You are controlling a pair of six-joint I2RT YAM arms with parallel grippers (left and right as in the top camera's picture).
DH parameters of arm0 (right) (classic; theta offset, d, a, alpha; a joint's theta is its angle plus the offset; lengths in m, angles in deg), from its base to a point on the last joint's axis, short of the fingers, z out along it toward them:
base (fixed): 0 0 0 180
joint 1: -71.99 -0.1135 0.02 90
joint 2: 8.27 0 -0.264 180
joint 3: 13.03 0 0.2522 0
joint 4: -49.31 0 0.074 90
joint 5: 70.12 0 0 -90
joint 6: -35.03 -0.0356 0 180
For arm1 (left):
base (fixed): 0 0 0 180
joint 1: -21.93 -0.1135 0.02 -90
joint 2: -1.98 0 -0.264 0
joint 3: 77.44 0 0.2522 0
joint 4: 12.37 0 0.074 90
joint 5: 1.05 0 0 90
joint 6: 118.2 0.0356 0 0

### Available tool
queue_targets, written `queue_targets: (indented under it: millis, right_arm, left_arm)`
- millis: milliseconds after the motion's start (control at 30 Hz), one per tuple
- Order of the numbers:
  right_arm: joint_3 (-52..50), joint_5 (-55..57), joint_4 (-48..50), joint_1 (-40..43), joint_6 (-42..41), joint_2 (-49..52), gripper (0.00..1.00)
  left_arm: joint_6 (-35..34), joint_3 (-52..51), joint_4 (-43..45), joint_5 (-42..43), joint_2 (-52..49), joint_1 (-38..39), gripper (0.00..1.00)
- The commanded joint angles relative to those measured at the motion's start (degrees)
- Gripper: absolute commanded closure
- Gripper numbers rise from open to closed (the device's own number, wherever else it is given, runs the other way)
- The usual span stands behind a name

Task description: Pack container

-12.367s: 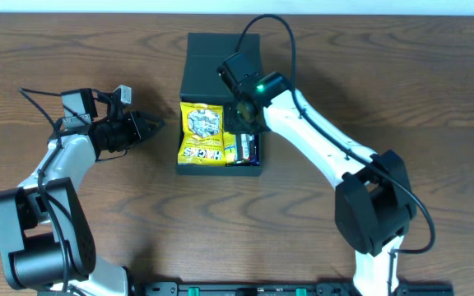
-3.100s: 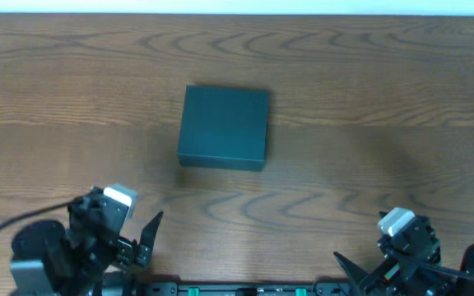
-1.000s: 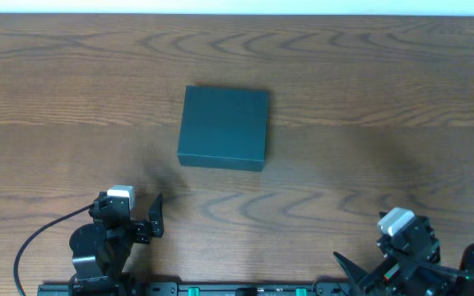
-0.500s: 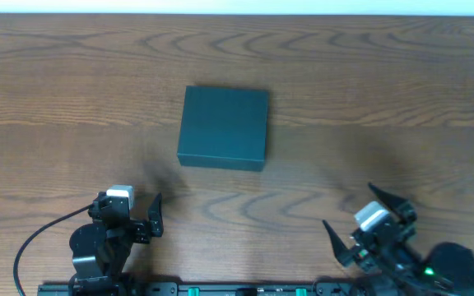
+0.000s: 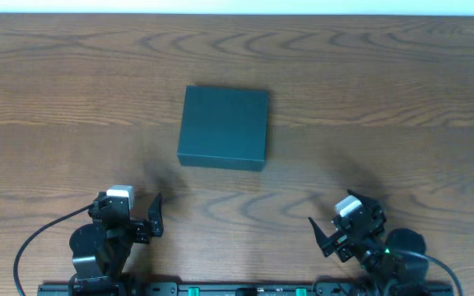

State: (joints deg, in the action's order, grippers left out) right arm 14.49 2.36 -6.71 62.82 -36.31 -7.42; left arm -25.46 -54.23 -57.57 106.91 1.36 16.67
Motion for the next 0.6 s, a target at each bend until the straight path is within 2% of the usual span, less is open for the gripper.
queue_targets:
  millis: [0, 133, 567]
  right_arm:
    - [-2.73, 0.15, 1.03, 0.52, -4.76, -0.52, 0.01]
    - [-4.13, 1.03, 1.73, 0.50, -9.31, -0.52, 0.01]
    - [-4.13, 1.03, 1.73, 0.52, -9.40, -0.52, 0.01]
  left_arm:
    - [-0.83, -0.85, 0.15, -0.15, 0.42, -0.31, 0.05]
    - [-0.83, -0.85, 0.15, -0.15, 0.42, -0.31, 0.05]
    - [-0.81, -0.85, 0.15, -0.15, 0.42, -0.31, 0.05]
